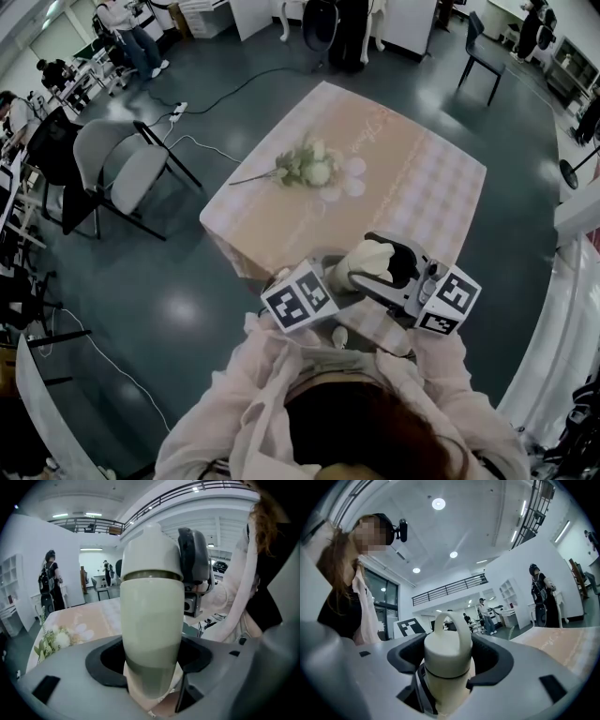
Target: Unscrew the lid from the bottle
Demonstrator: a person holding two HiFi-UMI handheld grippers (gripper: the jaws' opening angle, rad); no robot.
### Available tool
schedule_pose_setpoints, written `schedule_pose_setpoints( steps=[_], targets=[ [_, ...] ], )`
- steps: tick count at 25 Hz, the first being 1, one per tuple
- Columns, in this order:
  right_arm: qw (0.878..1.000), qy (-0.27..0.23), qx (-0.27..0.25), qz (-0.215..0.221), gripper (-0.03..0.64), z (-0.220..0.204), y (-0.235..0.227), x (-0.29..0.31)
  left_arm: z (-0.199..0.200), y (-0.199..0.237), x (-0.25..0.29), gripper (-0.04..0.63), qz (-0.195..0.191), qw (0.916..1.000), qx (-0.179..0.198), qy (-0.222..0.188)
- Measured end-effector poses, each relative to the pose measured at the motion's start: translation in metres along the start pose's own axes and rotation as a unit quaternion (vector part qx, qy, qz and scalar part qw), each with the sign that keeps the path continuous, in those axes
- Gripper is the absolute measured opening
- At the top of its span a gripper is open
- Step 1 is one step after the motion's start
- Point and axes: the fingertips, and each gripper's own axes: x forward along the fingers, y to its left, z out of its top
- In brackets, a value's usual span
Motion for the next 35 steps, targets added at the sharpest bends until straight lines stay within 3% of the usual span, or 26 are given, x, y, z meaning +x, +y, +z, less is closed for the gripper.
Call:
schedule_pose_setpoints(
  steps=[2,4,7,11,16,20,22,24,28,33,34,35],
  targets=[
    [0.999,0.003,-0.013,0.036,0.308,0.001,0.011,-0.002,0.0,-0.01,-0.003,0.316,-0.034,0.9992,0.02,-0.001],
    [0.995,-0.006,-0.03,0.09,0.308,0.005,0.028,-0.008,0.002,-0.026,-0.008,0.316,-0.094,0.9946,0.042,-0.012],
    [0.986,-0.033,-0.048,0.158,0.307,0.016,0.052,-0.017,0.007,-0.052,-0.018,0.316,-0.188,0.9793,0.069,-0.03],
    [0.976,-0.049,-0.062,0.201,0.307,0.022,0.071,-0.02,0.007,-0.072,-0.027,0.317,-0.269,0.9589,0.082,-0.038],
    [0.958,-0.041,-0.085,0.269,0.307,0.017,0.093,-0.028,0.001,-0.096,-0.036,0.317,-0.357,0.9277,0.106,-0.032],
    [0.94,-0.027,-0.1,0.325,0.307,0.013,0.11,-0.032,-0.007,-0.113,-0.048,0.317,-0.439,0.89,0.124,-0.015],
    [0.938,-0.026,-0.102,0.331,0.307,0.011,0.112,-0.031,-0.009,-0.116,-0.051,0.317,-0.46,0.8794,0.12,-0.017],
    [0.938,-0.027,-0.102,0.33,0.307,0.01,0.111,-0.032,-0.009,-0.117,-0.05,0.317,-0.462,0.8792,0.115,-0.022],
    [0.94,-0.028,-0.103,0.323,0.307,0.011,0.109,-0.038,-0.005,-0.117,-0.043,0.316,-0.443,0.8885,0.115,-0.032],
    [0.935,-0.03,-0.097,0.339,0.307,0.01,0.11,-0.037,-0.006,-0.118,-0.046,0.316,-0.465,0.8775,0.114,-0.034],
    [0.937,-0.03,-0.091,0.336,0.307,0.01,0.108,-0.035,-0.006,-0.116,-0.045,0.316,-0.458,0.8806,0.117,-0.035],
    [0.943,-0.031,-0.08,0.323,0.307,0.011,0.103,-0.032,-0.005,-0.111,-0.043,0.316,-0.44,0.8894,0.117,-0.038]
  ],
)
